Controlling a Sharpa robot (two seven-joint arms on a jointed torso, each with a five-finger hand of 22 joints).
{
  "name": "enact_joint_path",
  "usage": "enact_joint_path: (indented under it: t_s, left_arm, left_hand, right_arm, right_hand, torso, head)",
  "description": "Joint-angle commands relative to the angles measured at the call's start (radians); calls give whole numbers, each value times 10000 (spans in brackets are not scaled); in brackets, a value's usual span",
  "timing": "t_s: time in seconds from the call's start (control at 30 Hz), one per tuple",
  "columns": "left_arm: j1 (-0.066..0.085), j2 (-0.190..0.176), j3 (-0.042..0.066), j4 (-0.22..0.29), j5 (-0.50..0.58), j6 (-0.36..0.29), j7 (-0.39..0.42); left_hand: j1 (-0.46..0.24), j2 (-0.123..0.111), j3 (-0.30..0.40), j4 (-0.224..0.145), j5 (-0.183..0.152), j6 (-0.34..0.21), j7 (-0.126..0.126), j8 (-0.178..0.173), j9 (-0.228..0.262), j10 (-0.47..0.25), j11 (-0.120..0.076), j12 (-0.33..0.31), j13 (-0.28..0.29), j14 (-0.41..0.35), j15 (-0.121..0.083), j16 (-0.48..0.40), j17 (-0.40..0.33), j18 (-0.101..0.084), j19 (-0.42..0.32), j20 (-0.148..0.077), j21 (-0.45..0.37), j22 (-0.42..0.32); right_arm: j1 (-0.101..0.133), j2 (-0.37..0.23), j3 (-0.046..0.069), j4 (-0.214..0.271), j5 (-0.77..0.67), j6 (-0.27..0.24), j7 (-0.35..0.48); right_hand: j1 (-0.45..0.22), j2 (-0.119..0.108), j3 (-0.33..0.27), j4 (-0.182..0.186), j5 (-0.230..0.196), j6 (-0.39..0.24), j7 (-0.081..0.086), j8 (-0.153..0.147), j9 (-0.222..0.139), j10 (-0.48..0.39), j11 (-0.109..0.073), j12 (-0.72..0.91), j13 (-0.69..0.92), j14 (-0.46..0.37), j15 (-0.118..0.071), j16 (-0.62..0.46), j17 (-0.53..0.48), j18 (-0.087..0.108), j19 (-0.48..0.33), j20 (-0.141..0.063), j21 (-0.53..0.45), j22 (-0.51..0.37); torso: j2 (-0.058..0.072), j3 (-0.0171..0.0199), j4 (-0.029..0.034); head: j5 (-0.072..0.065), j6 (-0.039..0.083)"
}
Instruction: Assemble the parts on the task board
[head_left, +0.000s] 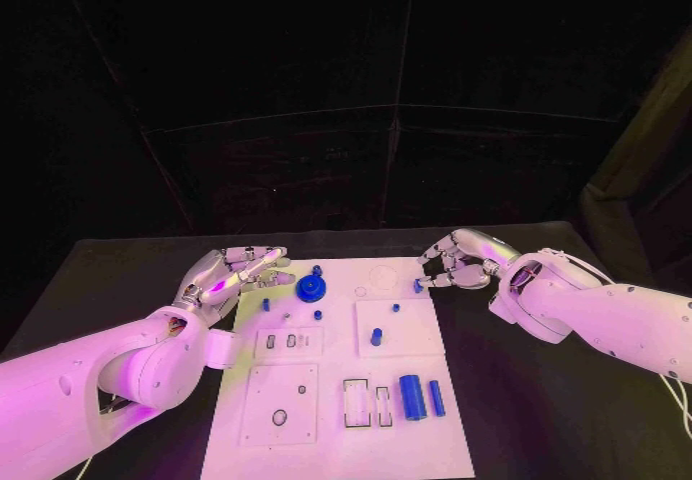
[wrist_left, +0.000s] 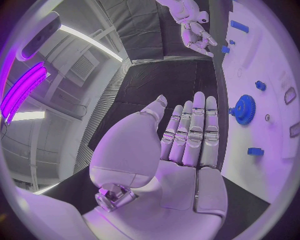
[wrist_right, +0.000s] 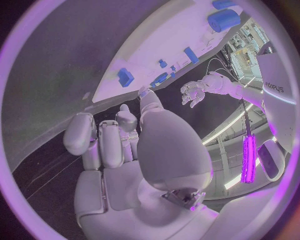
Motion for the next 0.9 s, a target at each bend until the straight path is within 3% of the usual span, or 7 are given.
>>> enact_joint_path:
  t_s: [0.03,0.53,0.67,0.9]
  left_arm:
    - [6,26,4,-12,-9,178,61]
    - [-6,64,1,-186,-9,200,58]
    - [-7,66,0,-202,-9,210,57]
    - [-8,61,-2,-219,-9,218,51]
  left_hand:
    - [-26,92,5,-50,-35,-2,64,-53,-11,-29,71,-52,-12,3,80,-61,11,147,28,53,-48,-11]
    - [-28,96,12,-58,-34,2,60,-56,-10,-24,69,-56,-12,4,80,-71,15,147,29,55,-56,-13]
    - [-28,96,12,-58,-34,2,60,-56,-10,-24,69,-56,-12,4,80,-71,15,147,29,55,-56,-13]
    - [-28,96,12,-58,-34,2,60,-56,-10,-24,69,-56,-12,4,80,-71,15,147,29,55,-56,-13]
  right_arm:
    - [-123,40,6,-123,375,381,408]
    - [-347,297,7,-431,291,508,220]
    - [-353,400,8,-515,236,508,144]
    - [-360,534,8,-632,208,486,115]
  right_hand:
    - [101,-4,-2,-78,-38,-77,19,-73,-11,-72,36,-46,-25,346,-51,-61,-5,23,-72,1,-61,-20]
    - [33,57,-78,-46,-151,-181,47,-83,-19,-66,62,-63,-36,362,-30,-43,42,26,-76,13,-79,-49]
    - [121,217,-47,-90,-360,-138,37,-37,2,-33,53,-33,-10,378,-33,-25,82,25,-54,16,-75,-39]
    - [381,687,230,-220,-962,156,-8,104,47,32,5,46,64,408,-73,23,174,13,8,-16,-44,26]
  torso:
    - [21,-27,56]
    - [3,-54,60]
    - [12,-52,57]
    - [-5,-52,44]
  head:
    - [-53,-44]
    - [0,-121]
    - [21,-156]
    - [26,-216]
